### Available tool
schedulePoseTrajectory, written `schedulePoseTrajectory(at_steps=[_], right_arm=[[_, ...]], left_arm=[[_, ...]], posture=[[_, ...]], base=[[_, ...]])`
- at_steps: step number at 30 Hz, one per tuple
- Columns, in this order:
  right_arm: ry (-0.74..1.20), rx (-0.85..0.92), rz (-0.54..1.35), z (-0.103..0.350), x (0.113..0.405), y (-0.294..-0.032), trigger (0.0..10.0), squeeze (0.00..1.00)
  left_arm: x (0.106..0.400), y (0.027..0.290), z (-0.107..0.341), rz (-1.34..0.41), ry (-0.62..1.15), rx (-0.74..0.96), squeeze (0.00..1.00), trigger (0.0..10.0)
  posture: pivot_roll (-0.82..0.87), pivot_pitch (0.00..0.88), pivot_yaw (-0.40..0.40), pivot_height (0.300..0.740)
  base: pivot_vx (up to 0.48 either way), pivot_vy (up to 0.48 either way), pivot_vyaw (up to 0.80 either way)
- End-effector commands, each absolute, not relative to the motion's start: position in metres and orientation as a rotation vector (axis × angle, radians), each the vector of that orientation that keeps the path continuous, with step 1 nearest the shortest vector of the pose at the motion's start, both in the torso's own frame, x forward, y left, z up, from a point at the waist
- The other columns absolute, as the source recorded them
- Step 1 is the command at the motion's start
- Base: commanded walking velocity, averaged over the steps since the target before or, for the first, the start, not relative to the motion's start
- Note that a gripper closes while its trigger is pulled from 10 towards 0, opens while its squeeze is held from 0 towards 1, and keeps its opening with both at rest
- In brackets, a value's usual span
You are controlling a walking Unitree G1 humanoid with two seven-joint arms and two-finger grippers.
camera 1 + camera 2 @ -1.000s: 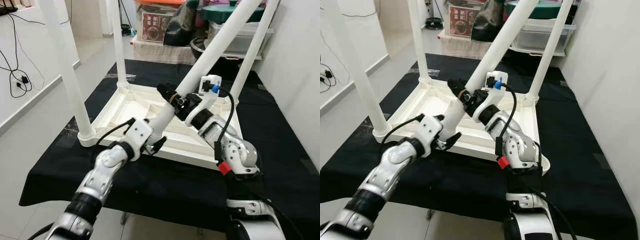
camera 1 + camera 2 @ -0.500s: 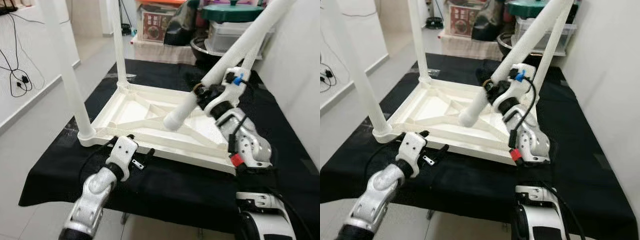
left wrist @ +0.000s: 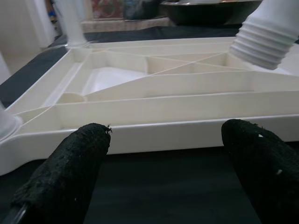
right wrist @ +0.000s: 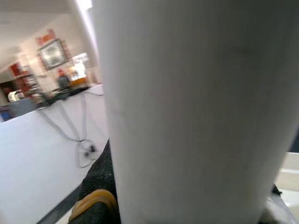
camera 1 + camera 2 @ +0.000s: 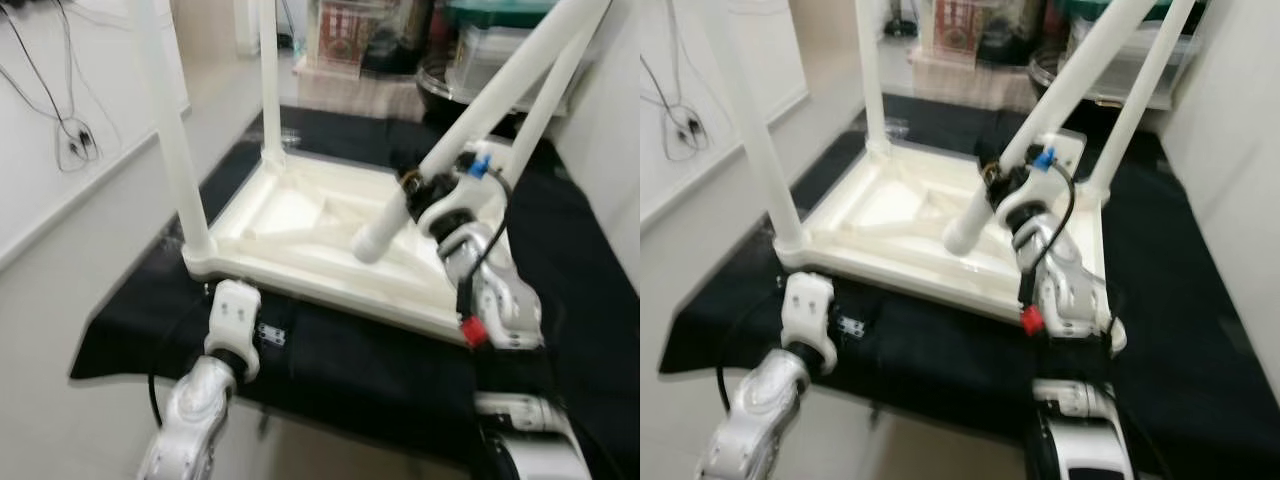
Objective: Building children table
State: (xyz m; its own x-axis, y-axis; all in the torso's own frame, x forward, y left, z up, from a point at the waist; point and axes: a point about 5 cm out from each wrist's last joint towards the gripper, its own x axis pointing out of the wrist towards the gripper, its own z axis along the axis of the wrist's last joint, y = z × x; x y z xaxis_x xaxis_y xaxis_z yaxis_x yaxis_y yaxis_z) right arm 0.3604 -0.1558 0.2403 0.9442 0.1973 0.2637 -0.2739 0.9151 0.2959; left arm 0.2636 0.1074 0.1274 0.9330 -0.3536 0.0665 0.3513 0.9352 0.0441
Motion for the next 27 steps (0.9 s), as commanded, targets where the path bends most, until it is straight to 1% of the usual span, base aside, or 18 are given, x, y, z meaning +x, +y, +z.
schedulePoseTrajectory(at_steps=[1, 6, 12, 17, 19, 20, 23, 26, 27], right_arm=[[-0.250, 0.336, 0.208, 0.242, 0.361, -0.164, 10.0, 0.00], [-0.261, 0.318, 0.180, 0.241, 0.362, -0.167, 10.0, 0.00], [-0.266, 0.284, 0.190, 0.241, 0.362, -0.165, 10.0, 0.00], [-0.269, 0.286, 0.209, 0.241, 0.363, -0.164, 10.0, 0.00], [-0.281, 0.278, 0.304, 0.246, 0.363, -0.159, 10.0, 0.00], [-0.281, 0.278, 0.304, 0.246, 0.363, -0.159, 10.0, 0.00], [-0.280, 0.254, 0.441, 0.250, 0.362, -0.155, 10.0, 0.00], [-0.281, 0.231, 0.489, 0.251, 0.361, -0.154, 10.0, 0.00], [-0.274, 0.220, 0.564, 0.253, 0.359, -0.156, 10.0, 0.00]], left_arm=[[0.263, 0.102, 0.128, -0.376, -0.070, 0.039, 0.00, 10.0], [0.260, 0.100, 0.131, -0.389, -0.068, 0.060, 0.00, 10.0], [0.259, 0.099, 0.126, -0.380, -0.044, 0.073, 0.00, 10.0], [0.257, 0.099, 0.123, -0.386, -0.031, 0.073, 0.00, 10.0], [0.256, 0.098, 0.122, -0.390, -0.022, 0.060, 0.00, 10.0], [0.256, 0.098, 0.122, -0.390, -0.022, 0.060, 0.00, 10.0], [0.253, 0.095, 0.121, -0.401, -0.014, 0.045, 0.00, 10.0], [0.252, 0.094, 0.120, -0.408, -0.012, 0.046, 0.00, 10.0], [0.249, 0.093, 0.119, -0.417, -0.009, 0.046, 0.00, 10.0]], posture=[[0.05, 0.000, -0.070, 0.740], [0.05, 0.000, -0.070, 0.740], [0.05, 0.000, -0.072, 0.740], [0.05, 0.000, -0.070, 0.740], [0.06, 0.000, -0.069, 0.740], [0.06, 0.000, -0.069, 0.740], [0.06, 0.000, -0.066, 0.740], [0.06, 0.000, -0.067, 0.740], [0.06, 0.000, -0.070, 0.740]], base=[[0.000, -0.262, 0.00], [0.244, -0.409, 0.00], [0.000, -0.401, 0.00], [0.000, 0.000, 0.00], [0.000, 0.000, 0.00], [0.000, 0.000, 0.00], [0.000, 0.000, 0.00], [0.000, 0.000, 0.00], [0.000, 0.000, 0.00]])
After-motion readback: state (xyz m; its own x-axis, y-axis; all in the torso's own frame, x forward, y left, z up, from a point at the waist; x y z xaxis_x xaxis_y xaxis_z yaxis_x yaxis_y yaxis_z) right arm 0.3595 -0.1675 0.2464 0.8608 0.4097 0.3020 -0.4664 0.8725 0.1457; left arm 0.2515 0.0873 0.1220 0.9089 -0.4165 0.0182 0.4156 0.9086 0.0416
